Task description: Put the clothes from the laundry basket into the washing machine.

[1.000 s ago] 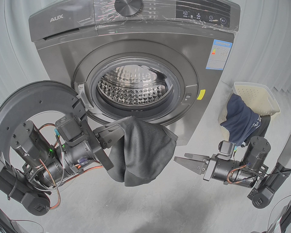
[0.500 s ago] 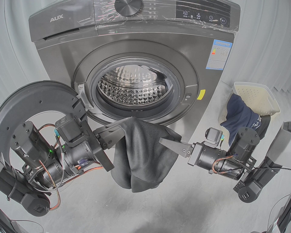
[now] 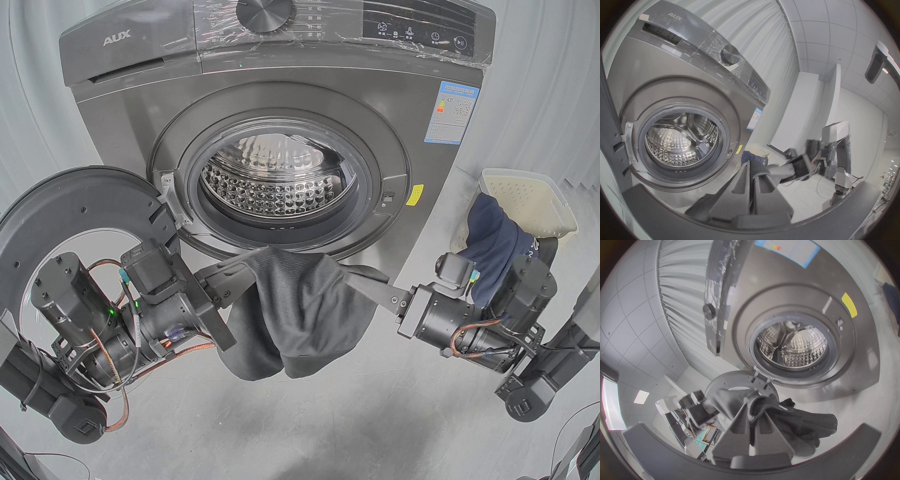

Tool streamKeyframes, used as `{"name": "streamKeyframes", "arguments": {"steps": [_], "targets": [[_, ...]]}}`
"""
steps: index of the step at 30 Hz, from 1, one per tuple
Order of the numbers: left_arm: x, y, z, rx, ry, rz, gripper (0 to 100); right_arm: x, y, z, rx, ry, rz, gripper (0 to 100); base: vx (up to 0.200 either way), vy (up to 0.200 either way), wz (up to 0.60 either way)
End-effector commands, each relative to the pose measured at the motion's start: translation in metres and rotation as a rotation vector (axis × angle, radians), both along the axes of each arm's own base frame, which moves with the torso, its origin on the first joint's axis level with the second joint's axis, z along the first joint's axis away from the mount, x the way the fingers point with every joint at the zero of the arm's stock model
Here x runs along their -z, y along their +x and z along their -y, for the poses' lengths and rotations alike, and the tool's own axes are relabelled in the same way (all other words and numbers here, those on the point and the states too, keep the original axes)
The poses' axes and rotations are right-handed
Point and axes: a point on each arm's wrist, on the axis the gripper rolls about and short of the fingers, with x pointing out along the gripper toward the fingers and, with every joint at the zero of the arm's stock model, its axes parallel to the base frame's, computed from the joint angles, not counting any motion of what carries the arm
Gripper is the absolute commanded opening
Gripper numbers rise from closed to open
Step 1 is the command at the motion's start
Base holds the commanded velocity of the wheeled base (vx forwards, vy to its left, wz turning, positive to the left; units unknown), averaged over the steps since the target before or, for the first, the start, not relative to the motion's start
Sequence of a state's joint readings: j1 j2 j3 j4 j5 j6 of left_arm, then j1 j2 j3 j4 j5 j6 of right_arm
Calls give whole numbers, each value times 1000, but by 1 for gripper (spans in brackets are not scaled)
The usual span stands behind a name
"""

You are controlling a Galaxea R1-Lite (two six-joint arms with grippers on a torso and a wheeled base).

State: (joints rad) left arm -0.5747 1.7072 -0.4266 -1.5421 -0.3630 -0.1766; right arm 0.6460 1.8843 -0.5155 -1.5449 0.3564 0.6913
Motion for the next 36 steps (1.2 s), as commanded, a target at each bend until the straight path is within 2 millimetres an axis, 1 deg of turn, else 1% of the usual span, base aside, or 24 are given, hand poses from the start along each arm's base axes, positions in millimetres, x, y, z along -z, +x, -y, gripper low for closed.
{"name": "streamKeyframes", "arguments": {"steps": [1, 2, 4, 5, 6, 9, 13, 15, 18, 21, 22, 25, 29, 31, 32, 33, 36], "targets": [[20, 13, 0, -59, 34, -75, 0, -38, -24, 11, 13, 78, 91, 0, 0, 0, 0], [34, 16, 0, -103, 61, -125, 100, -50, -30, 13, 21, 107, 118, 0, 0, 0, 0], [50, 17, -3, -124, 98, -175, 100, -55, -33, 15, 25, 109, 118, 0, 0, 0, 0], [50, 17, -3, -124, 98, -175, 100, -55, -33, 15, 25, 109, 118, 0, 0, 0, 0], [59, 20, -3, -136, 112, -207, 100, -56, -34, 16, 27, 100, 109, 0, 0, 0, 0], [68, 19, -3, -138, 137, -235, 100, -58, -31, 11, 27, 96, 110, 0, 0, 0, 0], [74, 13, -4, -150, 171, -254, 100, -61, -26, 4, 59, 91, 94, 0, 0, 0, 0], [82, 6, -8, -151, 230, -257, 100, -68, -22, -3, 92, 104, 91, 0, 0, 0, 0], [89, -4, -10, -130, 285, -250, 100, -69, -22, -10, 110, 88, 70, 0, 0, 0, 0], [85, -9, -5, -101, 285, -226, 100, -66, -22, -13, 126, 46, 72, 0, 0, 0, 0], [80, -11, -2, -87, 273, -204, 100, -65, -22, -14, 136, 25, 76, 0, 0, 0, 0], [70, -5, 5, -64, 239, -158, 100, -61, -27, -19, 125, -8, 78, 0, 0, 0, 0], [59, 1, 14, -53, 200, -111, 100, -56, -26, -23, 189, -92, 91, 0, 0, 0, 0], [52, 1, 24, -23, 175, -82, 100, -52, -27, -33, 213, -115, 86, 0, 0, 0, 0], [52, 1, 24, -23, 175, -82, 100, -52, -27, -33, 213, -115, 86, 0, 0, 0, 0], [47, 0, 33, 2, 159, -63, 100, -50, -26, -38, 222, -123, 83, 0, 0, 0, 0], [47, -1, 41, 25, 159, -60, 100, -48, -21, -45, 224, -132, 85, 0, 0, 0, 0]]}}
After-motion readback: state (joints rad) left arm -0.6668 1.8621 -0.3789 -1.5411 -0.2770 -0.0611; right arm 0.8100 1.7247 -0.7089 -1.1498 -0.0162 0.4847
